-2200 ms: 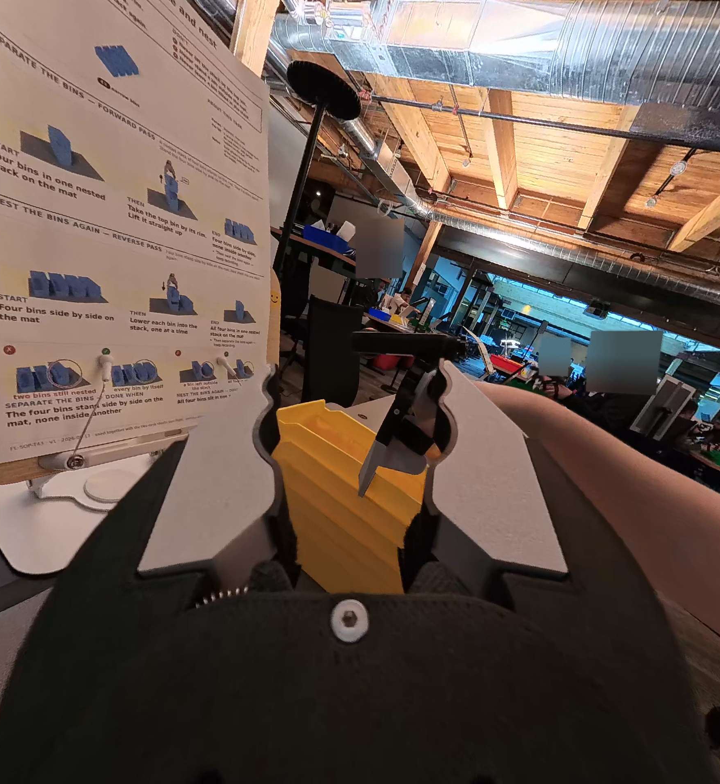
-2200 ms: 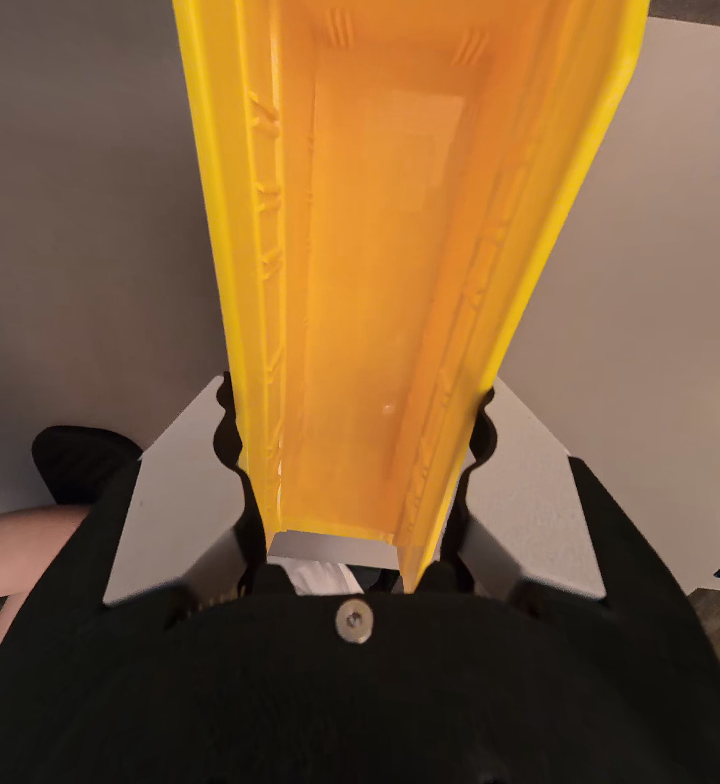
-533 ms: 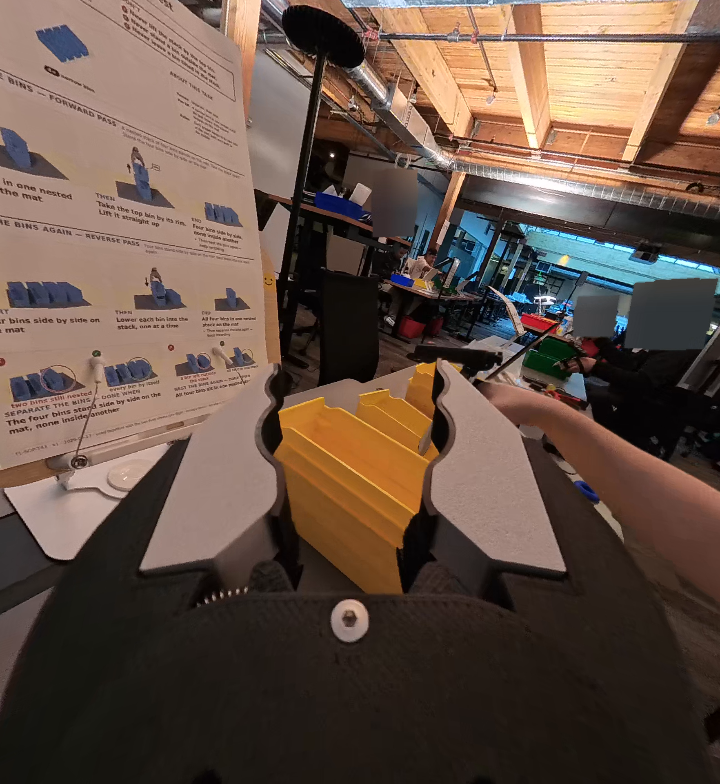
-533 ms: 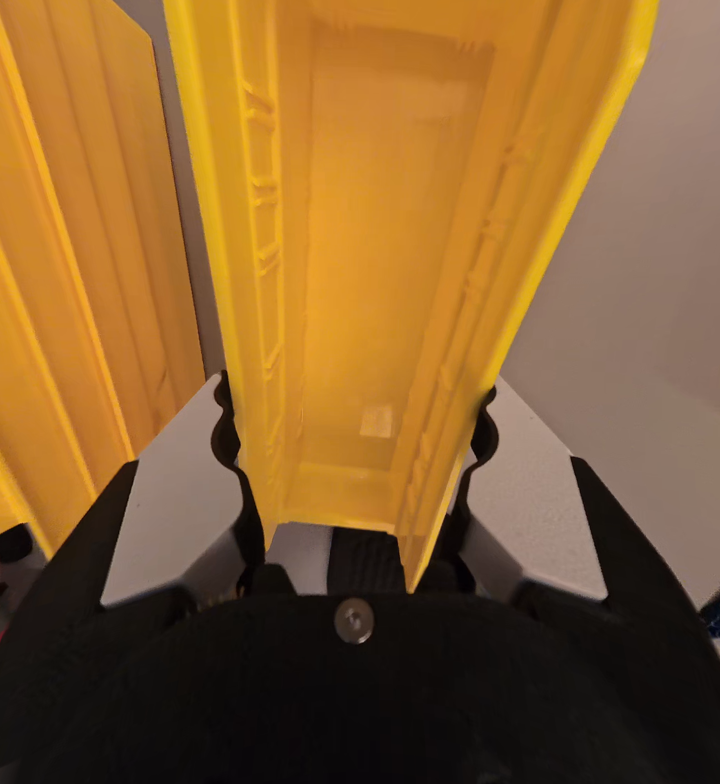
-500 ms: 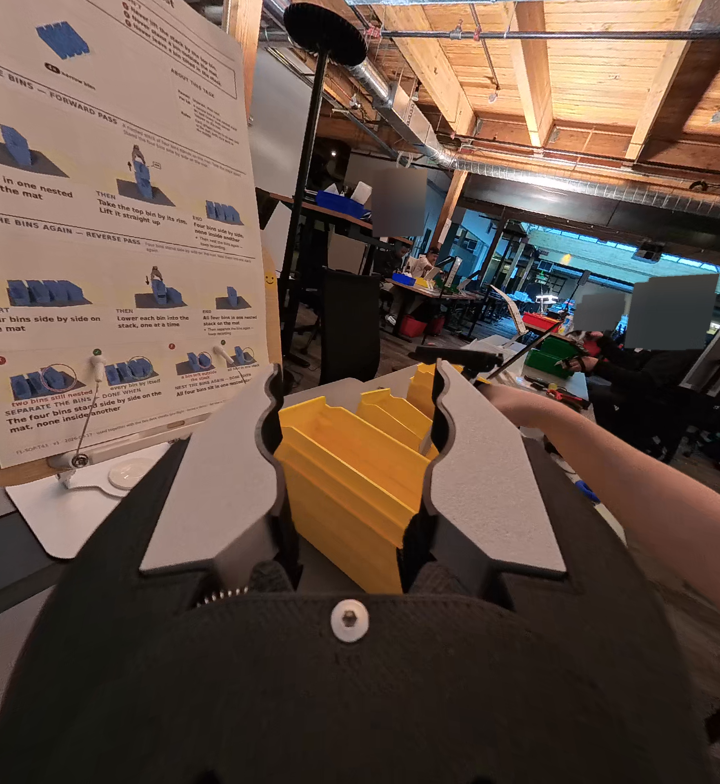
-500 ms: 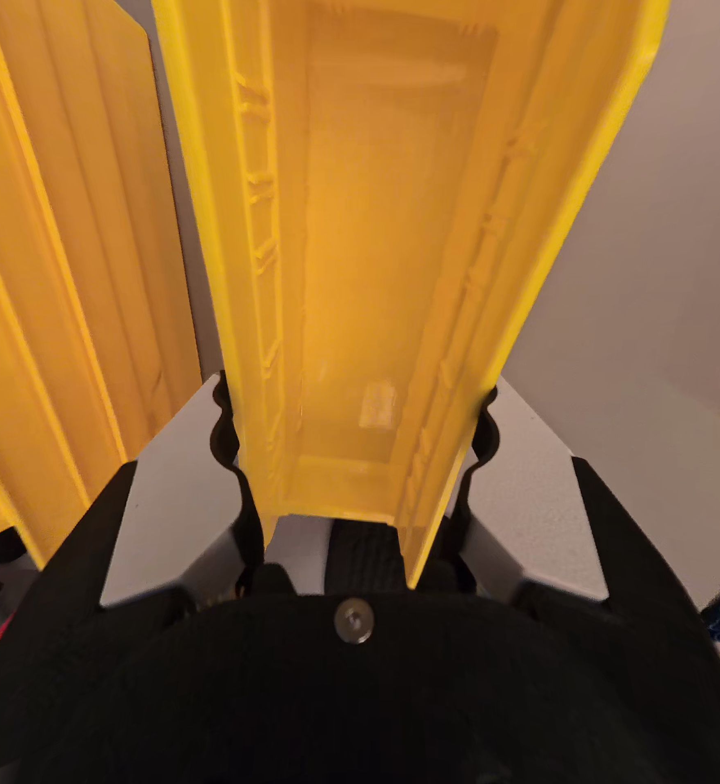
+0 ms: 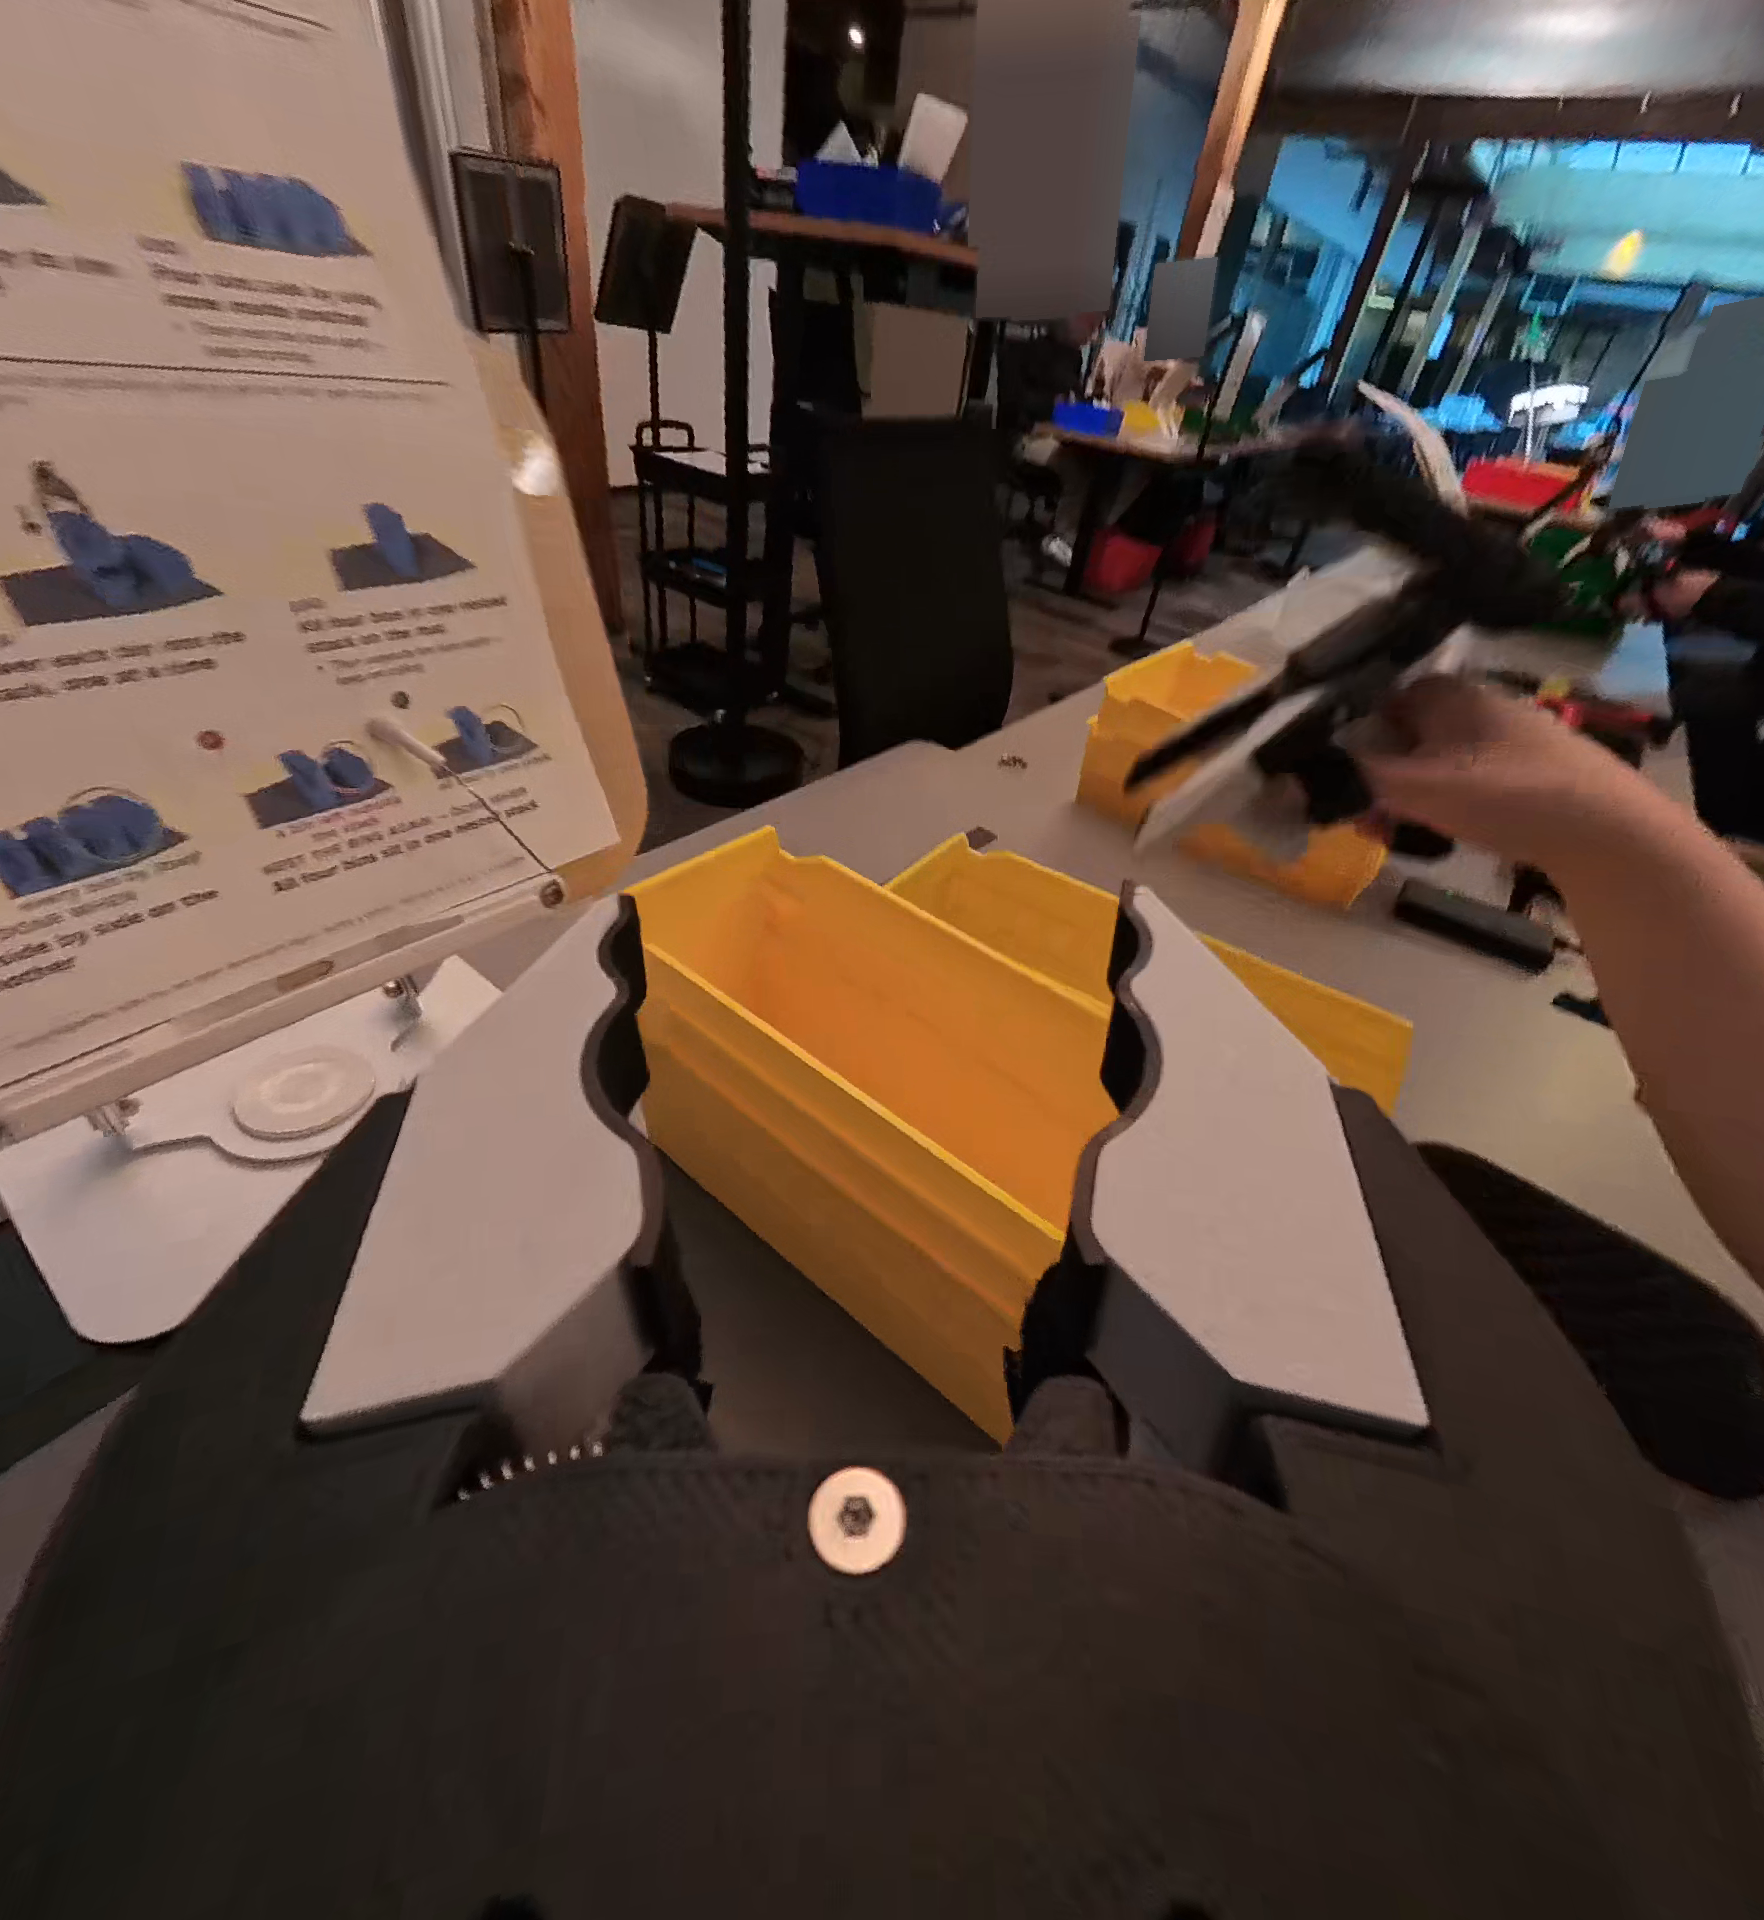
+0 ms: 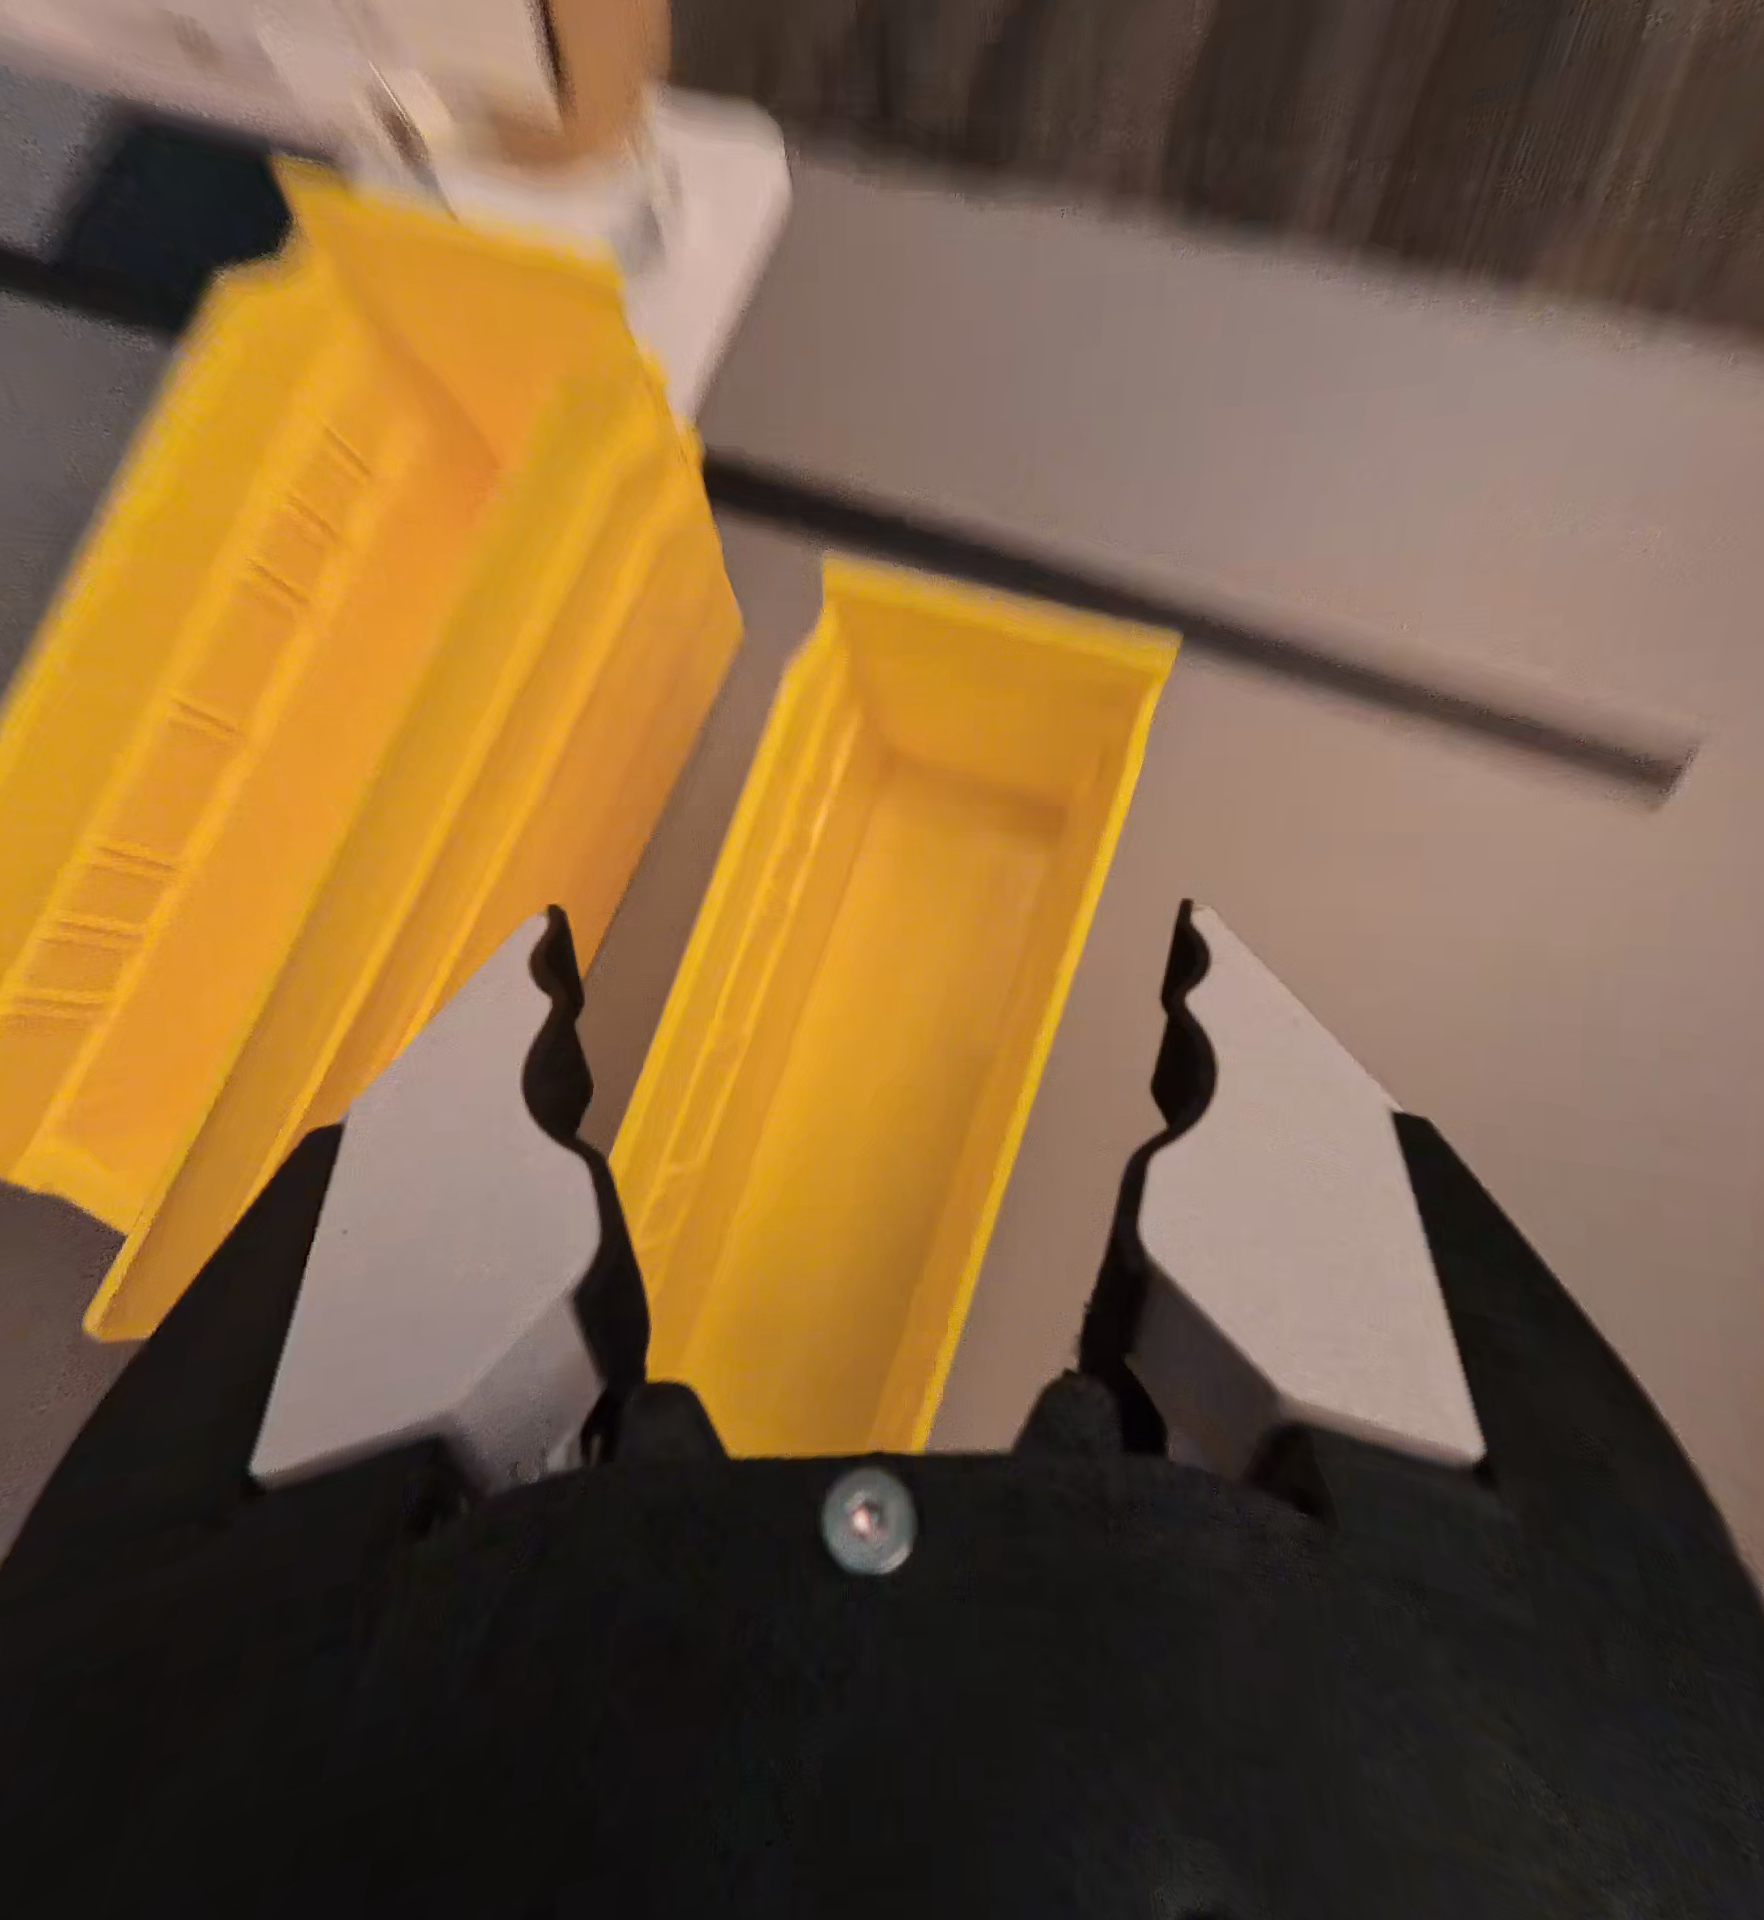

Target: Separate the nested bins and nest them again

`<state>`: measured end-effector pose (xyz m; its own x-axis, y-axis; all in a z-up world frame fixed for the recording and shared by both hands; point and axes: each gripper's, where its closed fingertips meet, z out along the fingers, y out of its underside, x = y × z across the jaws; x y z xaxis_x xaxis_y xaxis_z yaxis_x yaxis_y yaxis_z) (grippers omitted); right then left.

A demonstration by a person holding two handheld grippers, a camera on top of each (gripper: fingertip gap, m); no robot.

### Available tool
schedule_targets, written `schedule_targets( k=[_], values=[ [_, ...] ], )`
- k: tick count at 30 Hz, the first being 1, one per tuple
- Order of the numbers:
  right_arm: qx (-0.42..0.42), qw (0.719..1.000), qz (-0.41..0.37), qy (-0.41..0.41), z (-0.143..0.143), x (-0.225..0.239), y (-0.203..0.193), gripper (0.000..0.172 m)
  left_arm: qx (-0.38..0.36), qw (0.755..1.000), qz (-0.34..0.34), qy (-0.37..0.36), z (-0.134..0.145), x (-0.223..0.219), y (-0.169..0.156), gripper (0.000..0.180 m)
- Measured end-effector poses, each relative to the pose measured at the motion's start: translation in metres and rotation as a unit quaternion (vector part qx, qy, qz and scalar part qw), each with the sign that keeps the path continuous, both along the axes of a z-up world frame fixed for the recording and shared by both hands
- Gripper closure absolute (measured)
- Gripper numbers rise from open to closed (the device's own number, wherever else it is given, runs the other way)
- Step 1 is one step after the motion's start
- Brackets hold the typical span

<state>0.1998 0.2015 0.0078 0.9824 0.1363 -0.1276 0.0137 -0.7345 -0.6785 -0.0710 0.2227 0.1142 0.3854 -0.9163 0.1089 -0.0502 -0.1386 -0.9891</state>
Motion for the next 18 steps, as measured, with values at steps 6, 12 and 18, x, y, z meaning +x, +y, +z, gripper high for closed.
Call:
schedule_targets(
  k=[6,12,18],
  values=[
    [0.388,0.914,-0.009,-0.117,0.137,0.039,-0.012,0.060,-0.020,0.992,0.021,0.119,-0.045,0.023,-0.016,0.077],
    [0.516,0.851,-0.061,-0.078,0.157,0.083,-0.034,0.073,-0.119,0.981,0.023,0.149,-0.053,0.047,-0.015,0.067],
    [0.503,0.861,-0.068,-0.007,0.142,0.101,-0.030,0.072,-0.216,0.947,0.039,0.236,-0.072,0.079,0.005,0.064]
  ],
)
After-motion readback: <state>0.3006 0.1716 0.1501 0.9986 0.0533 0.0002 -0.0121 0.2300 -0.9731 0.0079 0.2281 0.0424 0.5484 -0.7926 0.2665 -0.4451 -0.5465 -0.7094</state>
